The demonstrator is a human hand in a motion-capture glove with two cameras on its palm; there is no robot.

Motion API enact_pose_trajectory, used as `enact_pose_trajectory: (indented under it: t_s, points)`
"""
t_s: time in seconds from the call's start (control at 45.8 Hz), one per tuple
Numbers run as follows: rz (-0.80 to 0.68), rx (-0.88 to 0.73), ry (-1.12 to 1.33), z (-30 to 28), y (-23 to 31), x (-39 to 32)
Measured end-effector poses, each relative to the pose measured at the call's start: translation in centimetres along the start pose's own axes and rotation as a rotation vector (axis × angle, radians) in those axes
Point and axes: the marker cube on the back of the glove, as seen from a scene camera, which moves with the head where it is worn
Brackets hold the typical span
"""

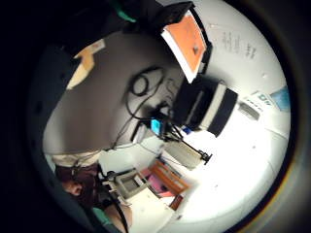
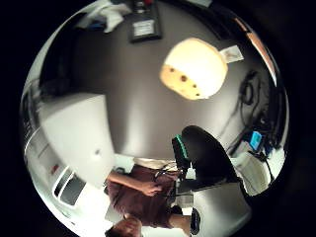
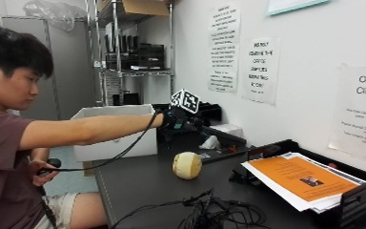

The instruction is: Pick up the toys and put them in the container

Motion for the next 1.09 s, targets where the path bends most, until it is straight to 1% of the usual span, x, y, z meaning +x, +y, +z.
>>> enact_pose_trajectory:
  t_s: [0.087,0.218,0.328,0.48,0.568,0.699,0.808,0.961,1.026,1.092]
  points:
    - [-0.003,-0.060,0.067,1.3,-2.1,-0.8]
    - [-0.073,-0.085,0.034,3.7,-4.3,-0.9]
    - [-0.089,-0.124,0.015,4.9,-6.6,-2.4]
    - [-0.165,-0.184,-0.109,7.6,-8.0,-3.7]
    - [-0.184,-0.168,-0.199,8.7,-8.3,-4.3]
    - [-0.186,-0.027,-0.282,10.1,-8.6,-5.0]
    - [-0.159,0.164,-0.350,10.6,-8.6,-5.4]
    - [-0.051,0.479,-0.503,11.3,-7.9,-5.9]
    - [0.006,0.578,-0.573,11.5,-7.5,-6.1]
    - [0.047,0.642,-0.621,11.4,-7.1,-6.4]
